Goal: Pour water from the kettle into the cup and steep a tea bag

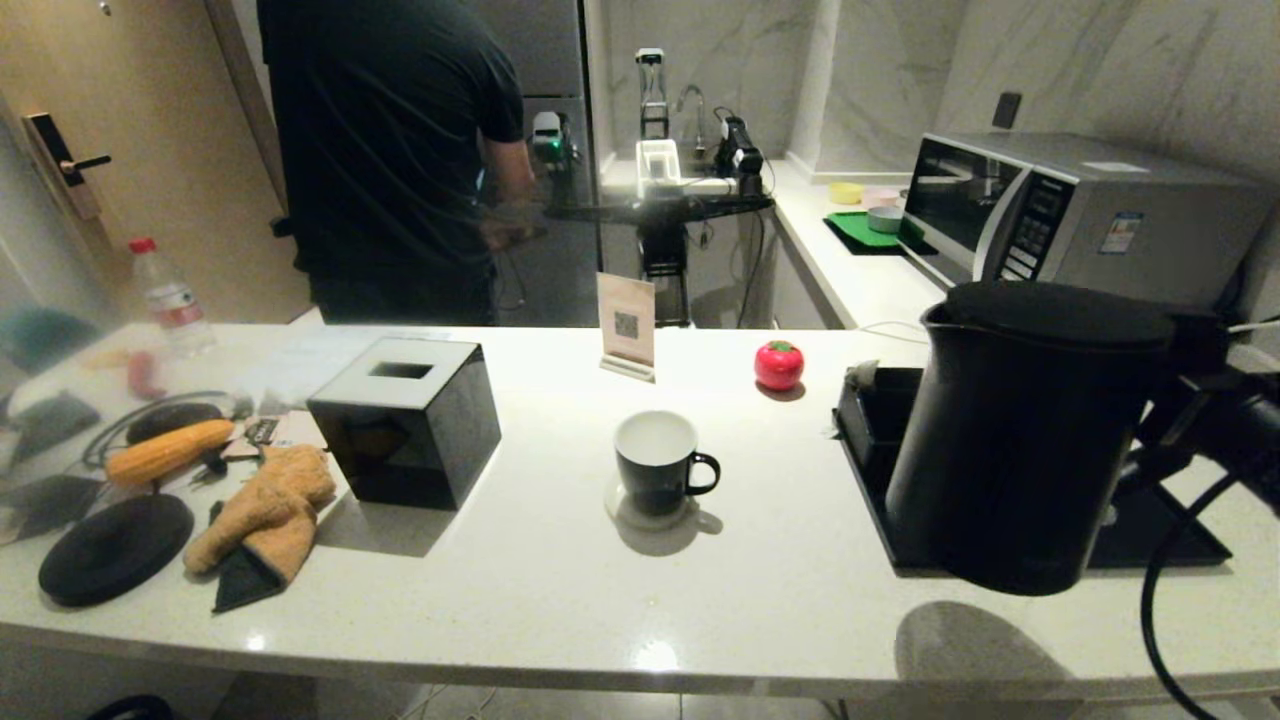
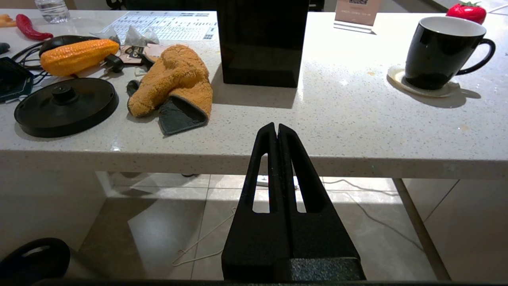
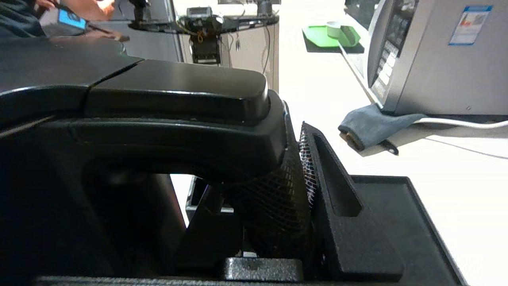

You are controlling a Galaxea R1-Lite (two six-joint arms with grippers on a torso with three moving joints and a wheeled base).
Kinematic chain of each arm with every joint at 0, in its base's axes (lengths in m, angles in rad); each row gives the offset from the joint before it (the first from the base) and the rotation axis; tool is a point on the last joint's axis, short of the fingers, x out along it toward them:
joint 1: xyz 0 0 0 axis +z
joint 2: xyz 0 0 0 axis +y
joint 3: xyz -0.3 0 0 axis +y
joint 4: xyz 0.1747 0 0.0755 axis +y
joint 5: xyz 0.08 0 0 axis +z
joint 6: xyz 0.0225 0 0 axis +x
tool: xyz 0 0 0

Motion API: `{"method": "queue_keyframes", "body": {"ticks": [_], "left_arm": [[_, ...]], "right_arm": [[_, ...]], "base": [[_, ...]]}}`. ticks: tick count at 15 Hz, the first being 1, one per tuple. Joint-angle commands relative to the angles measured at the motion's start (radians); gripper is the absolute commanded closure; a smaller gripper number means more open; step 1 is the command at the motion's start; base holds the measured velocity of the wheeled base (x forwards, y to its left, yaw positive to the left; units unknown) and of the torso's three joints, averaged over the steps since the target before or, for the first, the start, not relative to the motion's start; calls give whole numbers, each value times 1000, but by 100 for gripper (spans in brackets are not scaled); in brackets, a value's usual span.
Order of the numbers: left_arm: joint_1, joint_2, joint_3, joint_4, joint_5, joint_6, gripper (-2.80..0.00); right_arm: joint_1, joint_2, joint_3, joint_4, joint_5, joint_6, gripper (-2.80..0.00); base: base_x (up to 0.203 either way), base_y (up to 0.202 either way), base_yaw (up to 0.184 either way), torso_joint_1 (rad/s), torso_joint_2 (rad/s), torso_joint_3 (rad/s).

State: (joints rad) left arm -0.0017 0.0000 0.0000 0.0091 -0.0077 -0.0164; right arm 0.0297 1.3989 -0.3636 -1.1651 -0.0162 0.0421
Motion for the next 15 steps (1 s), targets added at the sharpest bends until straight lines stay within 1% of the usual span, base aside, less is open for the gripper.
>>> {"method": "queue_keyframes", "body": {"ticks": [1,2,3,6,10,15], "left_arm": [[0,0,0,0,0,0,0],[0,0,0,0,0,0,0],[0,0,0,0,0,0,0],[0,0,0,0,0,0,0],[0,0,0,0,0,0,0],[0,0,0,0,0,0,0]], "right_arm": [[75,52,-5,-20,-74,-9,0],[99,69,-11,-22,-106,-16,0],[118,81,-15,-24,-120,-24,0],[147,114,-24,-25,-127,-64,0],[189,168,-103,-12,-182,-75,0],[236,219,-185,30,-228,-77,0]], "base": [[0,0,0,0,0,0],[0,0,0,0,0,0],[0,0,0,0,0,0],[0,0,0,0,0,0],[0,0,0,0,0,0],[0,0,0,0,0,0]]}}
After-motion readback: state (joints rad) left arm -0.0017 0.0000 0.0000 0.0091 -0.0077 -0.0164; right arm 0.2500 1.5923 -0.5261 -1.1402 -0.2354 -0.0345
